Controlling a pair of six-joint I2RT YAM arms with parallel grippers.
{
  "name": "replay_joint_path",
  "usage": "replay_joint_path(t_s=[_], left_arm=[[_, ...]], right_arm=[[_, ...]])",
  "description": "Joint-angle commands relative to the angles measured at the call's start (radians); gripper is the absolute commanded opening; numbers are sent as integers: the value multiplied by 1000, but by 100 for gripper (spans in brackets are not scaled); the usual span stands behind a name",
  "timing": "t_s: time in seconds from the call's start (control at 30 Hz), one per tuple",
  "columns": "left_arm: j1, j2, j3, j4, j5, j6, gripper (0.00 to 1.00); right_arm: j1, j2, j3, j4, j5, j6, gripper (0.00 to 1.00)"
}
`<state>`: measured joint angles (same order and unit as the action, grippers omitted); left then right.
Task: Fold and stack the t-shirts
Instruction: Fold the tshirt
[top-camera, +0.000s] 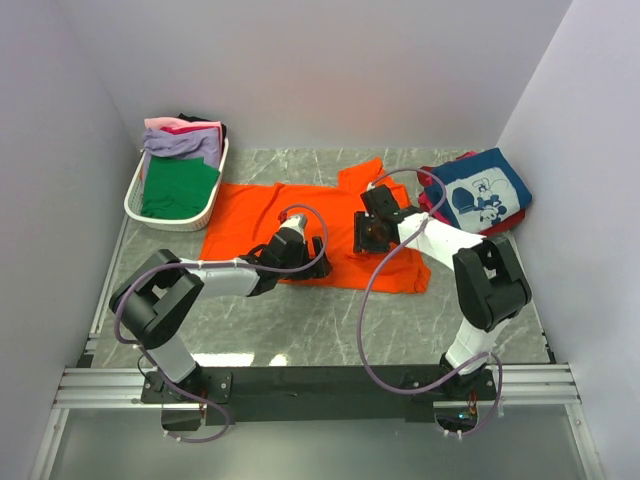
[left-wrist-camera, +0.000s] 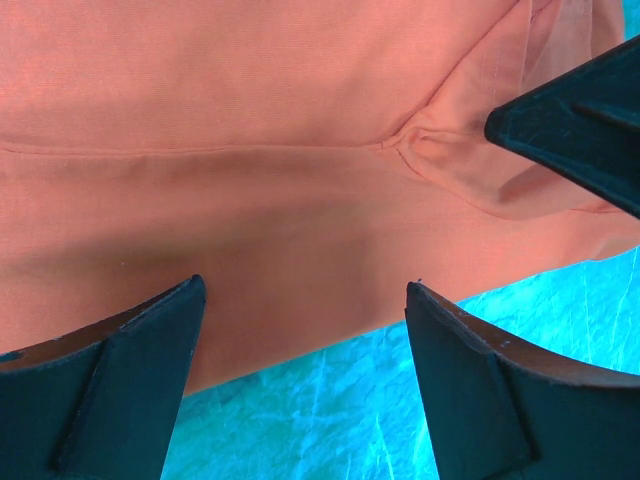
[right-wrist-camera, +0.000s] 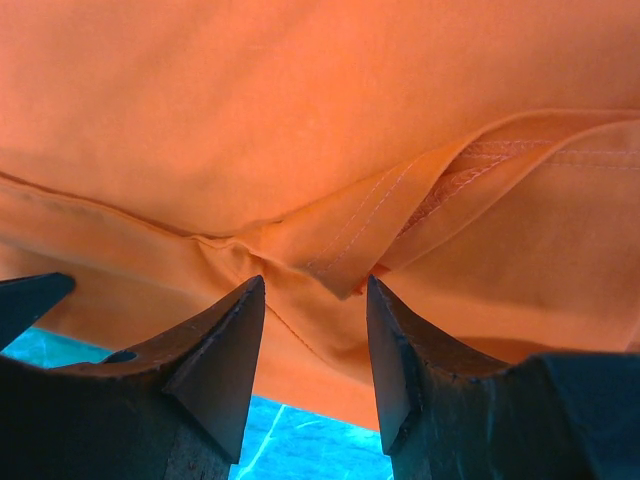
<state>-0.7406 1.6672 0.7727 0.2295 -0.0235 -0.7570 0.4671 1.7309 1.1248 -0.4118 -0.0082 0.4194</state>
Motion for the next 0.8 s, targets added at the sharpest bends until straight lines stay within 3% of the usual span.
replay_joint_path(t_s=[0.0,0.37,0.5,0.67,0.77], left_arm=[[-8,5,-15,19,-6,-8,88],[-8,0,-30,21,-7,-16,88],[-8,0,-29,13,-10,-13,88],[-9,-1,-35,11,-12,-13,88],[-8,-7,-46,13,-16,-16,88]], right_arm=[[11,6,-3,13,33,16,52],[10,44,-13,27,16,28,52],[11,44,-10,42,16,25,38],[10,58,67,16,51,-8,1],[10,87,125,-11,74,-31,0]])
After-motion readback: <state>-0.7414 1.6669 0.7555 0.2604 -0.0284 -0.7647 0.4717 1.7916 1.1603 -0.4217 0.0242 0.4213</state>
